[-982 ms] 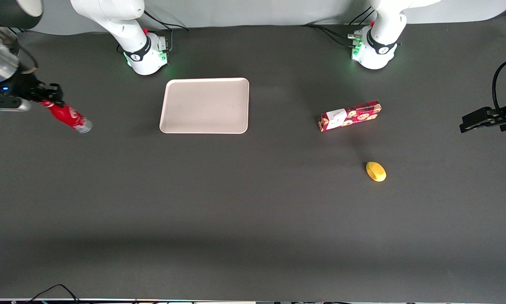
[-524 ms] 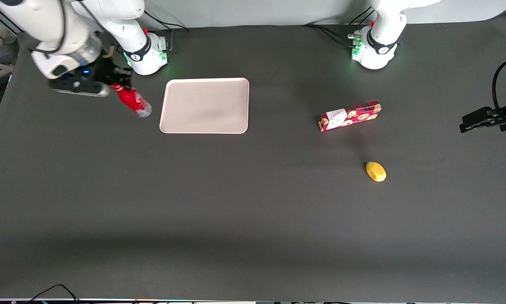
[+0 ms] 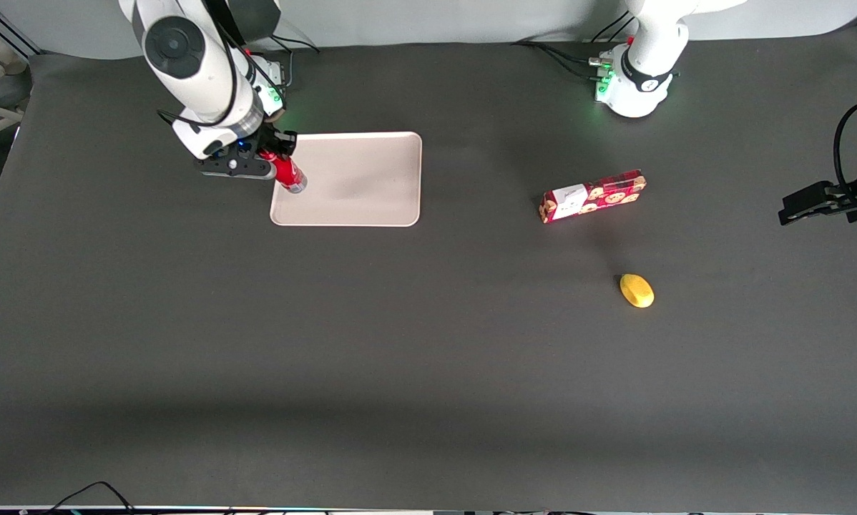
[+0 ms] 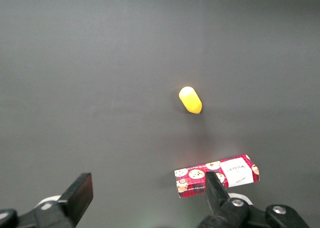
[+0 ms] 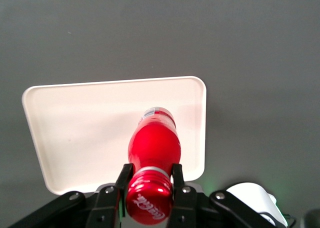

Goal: Place coke bottle on tray
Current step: 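Lower the bottle onto the tray and open the right gripper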

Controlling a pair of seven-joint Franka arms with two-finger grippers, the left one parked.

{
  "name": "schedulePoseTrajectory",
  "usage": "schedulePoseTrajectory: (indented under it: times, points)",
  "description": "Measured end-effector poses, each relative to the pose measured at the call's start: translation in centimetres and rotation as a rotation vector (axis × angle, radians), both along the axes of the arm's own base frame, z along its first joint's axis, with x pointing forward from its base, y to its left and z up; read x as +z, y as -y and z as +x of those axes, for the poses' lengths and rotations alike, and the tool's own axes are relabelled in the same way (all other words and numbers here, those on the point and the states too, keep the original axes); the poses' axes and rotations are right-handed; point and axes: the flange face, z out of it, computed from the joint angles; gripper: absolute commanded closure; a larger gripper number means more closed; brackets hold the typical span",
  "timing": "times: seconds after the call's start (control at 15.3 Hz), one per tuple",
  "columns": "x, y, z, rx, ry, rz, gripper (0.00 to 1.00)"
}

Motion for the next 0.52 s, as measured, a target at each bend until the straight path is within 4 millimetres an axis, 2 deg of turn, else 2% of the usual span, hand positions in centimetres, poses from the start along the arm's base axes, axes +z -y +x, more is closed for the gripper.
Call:
schedulePoseTrajectory:
  times: [0.2, 0.52]
  points:
    - [-4.6, 0.9, -1.4, -0.004, -0.023, -0.022, 1.00]
    - [-8.7, 2.4, -2.7, -0.018, -0.016, -0.032, 1.00]
